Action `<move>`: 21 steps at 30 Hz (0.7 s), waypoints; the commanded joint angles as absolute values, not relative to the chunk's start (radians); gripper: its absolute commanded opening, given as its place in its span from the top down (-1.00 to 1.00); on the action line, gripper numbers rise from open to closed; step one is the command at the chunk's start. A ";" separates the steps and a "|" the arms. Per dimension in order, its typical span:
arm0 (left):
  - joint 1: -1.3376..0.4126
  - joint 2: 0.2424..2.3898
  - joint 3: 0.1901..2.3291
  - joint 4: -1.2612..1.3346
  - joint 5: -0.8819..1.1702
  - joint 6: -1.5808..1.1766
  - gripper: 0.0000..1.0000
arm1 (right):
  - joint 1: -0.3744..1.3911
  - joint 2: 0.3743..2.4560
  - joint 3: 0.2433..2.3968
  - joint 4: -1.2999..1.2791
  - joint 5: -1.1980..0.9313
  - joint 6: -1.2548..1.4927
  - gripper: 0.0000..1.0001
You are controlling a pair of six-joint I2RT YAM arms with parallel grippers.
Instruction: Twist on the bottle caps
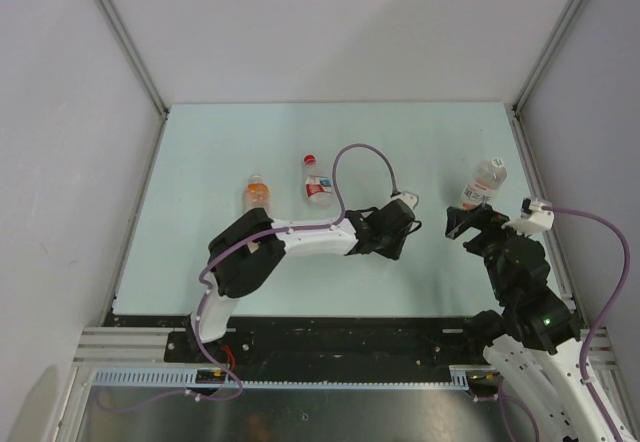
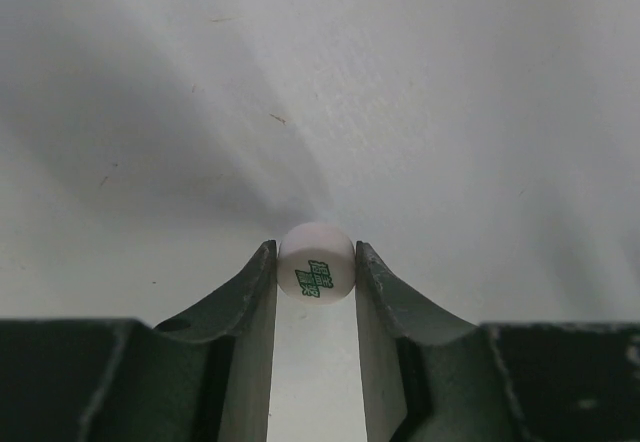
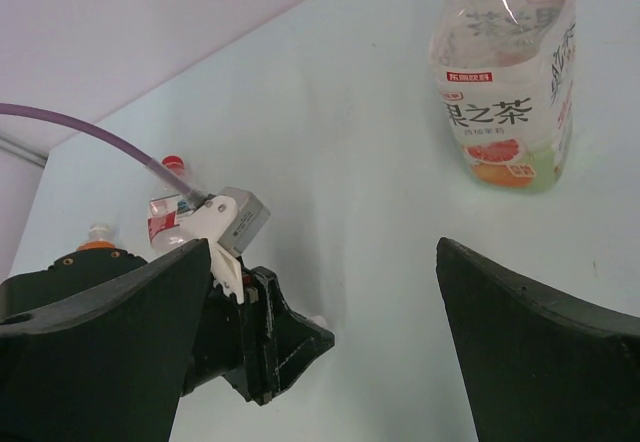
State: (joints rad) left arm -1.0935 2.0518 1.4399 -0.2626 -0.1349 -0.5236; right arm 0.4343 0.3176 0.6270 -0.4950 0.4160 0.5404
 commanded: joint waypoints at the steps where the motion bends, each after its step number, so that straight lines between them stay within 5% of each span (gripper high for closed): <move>1: -1.106 2.077 1.504 -0.313 -0.177 -0.520 0.37 | 0.431 0.316 0.663 -0.497 0.456 0.525 -0.99; 5: -1.108 2.083 1.508 -0.321 -0.175 -0.512 0.09 | 0.430 0.316 0.664 -0.503 0.461 0.525 -0.99; 14: -1.108 2.021 1.501 -0.322 -0.156 -0.471 -0.89 | 0.429 0.312 0.664 -0.510 0.477 0.525 -0.99; 21: -1.105 1.743 1.407 -0.321 -0.394 -0.408 -0.99 | 0.429 0.320 0.662 -0.502 0.459 0.526 -0.99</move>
